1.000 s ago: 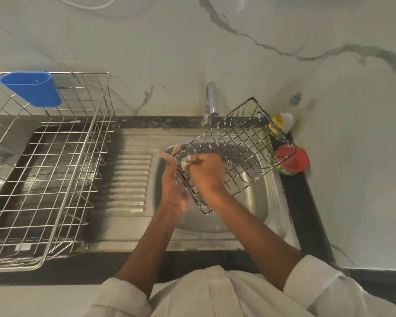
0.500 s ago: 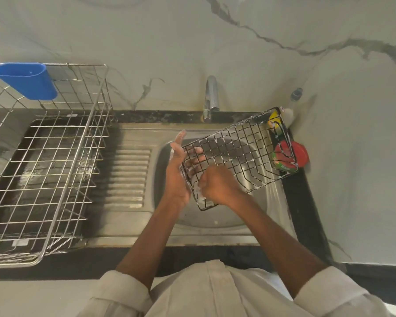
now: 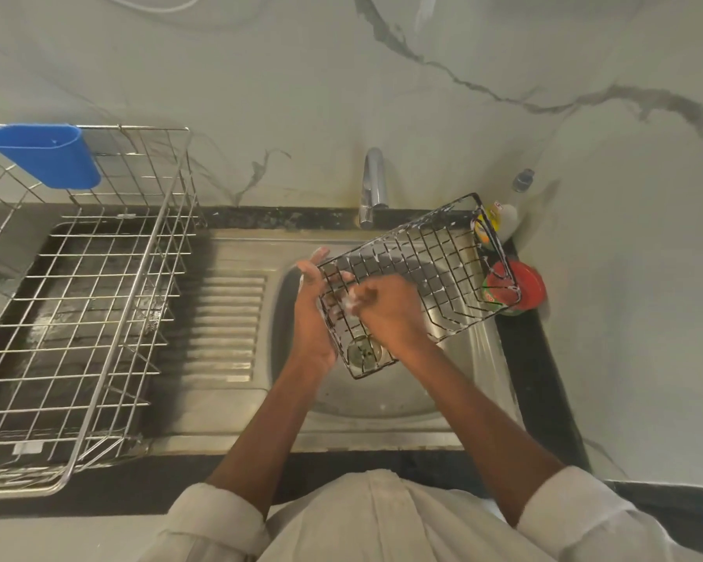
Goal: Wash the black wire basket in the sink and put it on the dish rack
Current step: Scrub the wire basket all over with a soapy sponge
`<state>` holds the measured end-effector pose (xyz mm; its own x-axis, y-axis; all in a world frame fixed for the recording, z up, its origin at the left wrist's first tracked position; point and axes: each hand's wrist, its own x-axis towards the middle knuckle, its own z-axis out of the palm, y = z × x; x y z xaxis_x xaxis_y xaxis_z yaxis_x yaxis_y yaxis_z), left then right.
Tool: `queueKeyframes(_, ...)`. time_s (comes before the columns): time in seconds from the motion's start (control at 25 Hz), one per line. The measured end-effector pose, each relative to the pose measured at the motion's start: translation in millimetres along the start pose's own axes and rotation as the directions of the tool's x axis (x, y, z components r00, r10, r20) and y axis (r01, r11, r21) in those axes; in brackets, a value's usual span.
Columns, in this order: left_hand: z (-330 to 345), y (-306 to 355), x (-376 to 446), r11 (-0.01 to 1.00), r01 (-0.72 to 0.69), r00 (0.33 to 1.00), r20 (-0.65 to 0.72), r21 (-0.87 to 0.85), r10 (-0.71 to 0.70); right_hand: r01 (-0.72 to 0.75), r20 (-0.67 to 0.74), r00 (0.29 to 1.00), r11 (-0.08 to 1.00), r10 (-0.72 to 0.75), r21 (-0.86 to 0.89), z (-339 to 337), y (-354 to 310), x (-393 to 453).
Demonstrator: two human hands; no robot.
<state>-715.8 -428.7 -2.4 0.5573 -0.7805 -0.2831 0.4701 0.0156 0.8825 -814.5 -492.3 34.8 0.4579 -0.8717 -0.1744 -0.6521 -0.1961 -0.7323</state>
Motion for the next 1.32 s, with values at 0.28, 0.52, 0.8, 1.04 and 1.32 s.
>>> queueKeyframes(0.28,7,1,4,0.997,0.063,0.998,0.018,0.044,-0.064,0.214,0.135,0.975,0.904,-0.176,-0.371,29,15,12)
queueKeyframes(0.52,15,-6,2,0.994,0.061,0.997,0.041,0.085,-0.065,-0.024,-0.157,0.984,0.936,0.084,0.35,18,2,10)
queueKeyframes(0.8,17,-10,4,0.991,0.112,0.993,0.038,0.068,-0.115,0.131,-0.191,0.969,0.98,-0.159,-0.151,6,16,21)
queueKeyframes(1.04,12,-9,4,0.987,0.14,0.989,0.029,0.076,-0.143,0.251,0.196,0.962,0.898,-0.19,-0.362,15,35,5)
queueKeyframes(1.32,11,-2,4,0.988,0.103,0.994,0.014,0.114,-0.105,0.238,0.285,0.949,0.904,-0.138,-0.355,6,40,-6)
